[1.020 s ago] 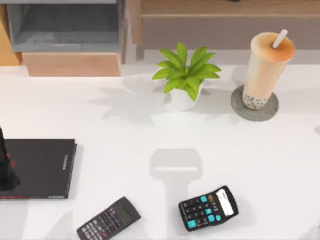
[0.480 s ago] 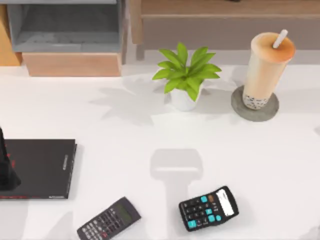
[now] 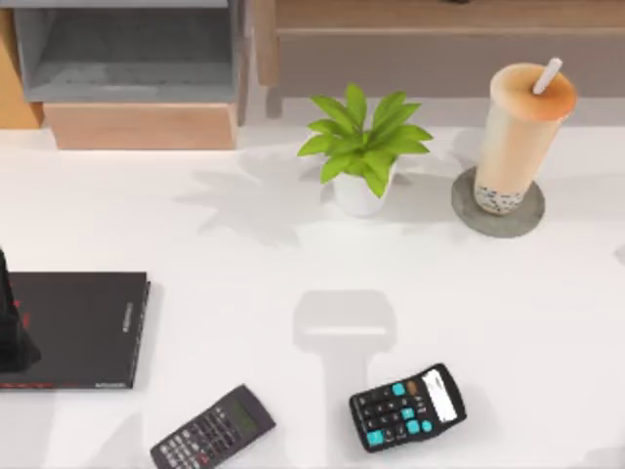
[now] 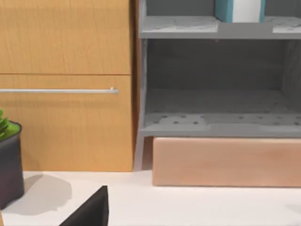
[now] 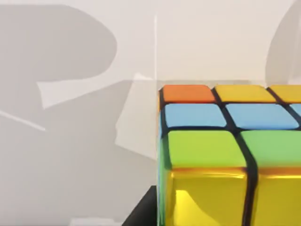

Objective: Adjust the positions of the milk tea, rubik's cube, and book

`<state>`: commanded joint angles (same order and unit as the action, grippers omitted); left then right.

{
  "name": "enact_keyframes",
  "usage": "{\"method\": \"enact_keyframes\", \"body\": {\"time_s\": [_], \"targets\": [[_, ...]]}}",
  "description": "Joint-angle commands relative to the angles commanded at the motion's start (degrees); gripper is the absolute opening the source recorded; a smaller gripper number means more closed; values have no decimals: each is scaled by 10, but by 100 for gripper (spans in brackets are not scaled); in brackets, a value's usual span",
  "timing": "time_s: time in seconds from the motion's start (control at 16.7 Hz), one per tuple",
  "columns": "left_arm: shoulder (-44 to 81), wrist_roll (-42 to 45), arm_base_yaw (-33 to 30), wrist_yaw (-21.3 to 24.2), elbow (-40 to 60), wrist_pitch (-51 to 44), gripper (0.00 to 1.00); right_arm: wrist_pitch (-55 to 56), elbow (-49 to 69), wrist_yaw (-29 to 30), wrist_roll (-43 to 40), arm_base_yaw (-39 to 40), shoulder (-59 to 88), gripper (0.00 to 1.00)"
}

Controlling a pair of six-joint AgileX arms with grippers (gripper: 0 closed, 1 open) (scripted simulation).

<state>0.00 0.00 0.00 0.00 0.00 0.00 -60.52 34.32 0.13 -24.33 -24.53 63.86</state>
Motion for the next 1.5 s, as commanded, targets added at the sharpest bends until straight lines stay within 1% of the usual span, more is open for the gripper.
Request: {"method": "enact_keyframes", "body": {"time_s": [0.12,0.36,0.48,0.6,0.78,1.14,1.32,1.5], "targets": [[0,0,0,0,0,0,100,-16,11,0,0,0,-6,0],[0,0,0,0,0,0,100,-13,11,0,1,1,-3,0],[0,0,0,0,0,0,100,5,29,-2,11,20,4,0],[0,0,0,0,0,0,100,49,71,2,32,63,24,0],[0,0,0,0,0,0,100,160,167,27,74,160,78,0],[0,0,0,0,0,0,100,486,389,114,178,359,202,0],[0,0,0,0,0,0,100,598,456,158,218,410,242,0],[0,0,0,0,0,0,100,656,491,191,245,425,264,0]]}}
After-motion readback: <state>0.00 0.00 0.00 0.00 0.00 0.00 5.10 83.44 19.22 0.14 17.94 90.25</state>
